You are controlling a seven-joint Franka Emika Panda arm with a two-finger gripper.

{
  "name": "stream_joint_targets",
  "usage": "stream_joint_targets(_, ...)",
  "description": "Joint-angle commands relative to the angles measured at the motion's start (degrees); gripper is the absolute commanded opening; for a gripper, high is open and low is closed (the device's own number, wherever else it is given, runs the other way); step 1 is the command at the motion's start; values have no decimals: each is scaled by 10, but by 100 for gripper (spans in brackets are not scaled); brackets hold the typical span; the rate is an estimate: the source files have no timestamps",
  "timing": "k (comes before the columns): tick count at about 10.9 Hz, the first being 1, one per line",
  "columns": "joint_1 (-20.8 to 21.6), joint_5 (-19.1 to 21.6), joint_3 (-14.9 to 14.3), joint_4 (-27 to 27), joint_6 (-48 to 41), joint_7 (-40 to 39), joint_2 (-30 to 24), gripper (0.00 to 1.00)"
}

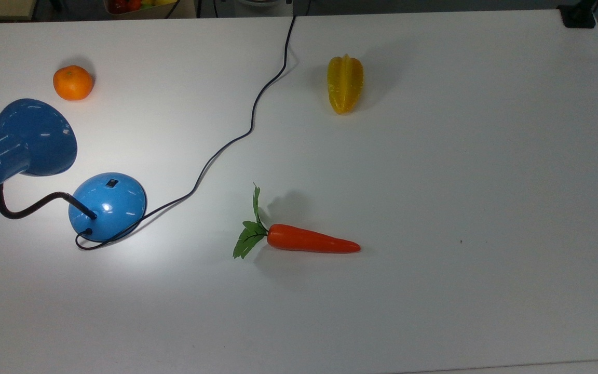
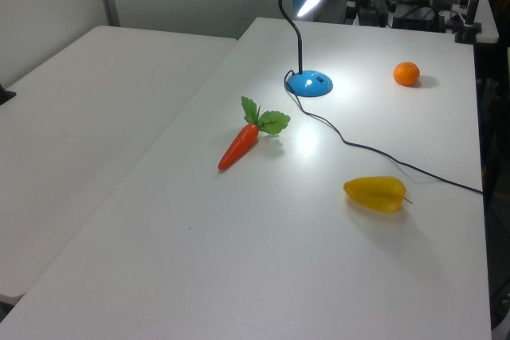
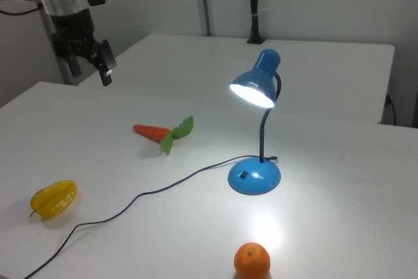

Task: Turn on desk lamp

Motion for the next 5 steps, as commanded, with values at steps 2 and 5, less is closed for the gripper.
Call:
stream_joint_targets(2,33,-5,-37,-29,36,-78,-15,100)
stream_joint_targets(5,31,-4,-37,-29,35,-97,-16,100)
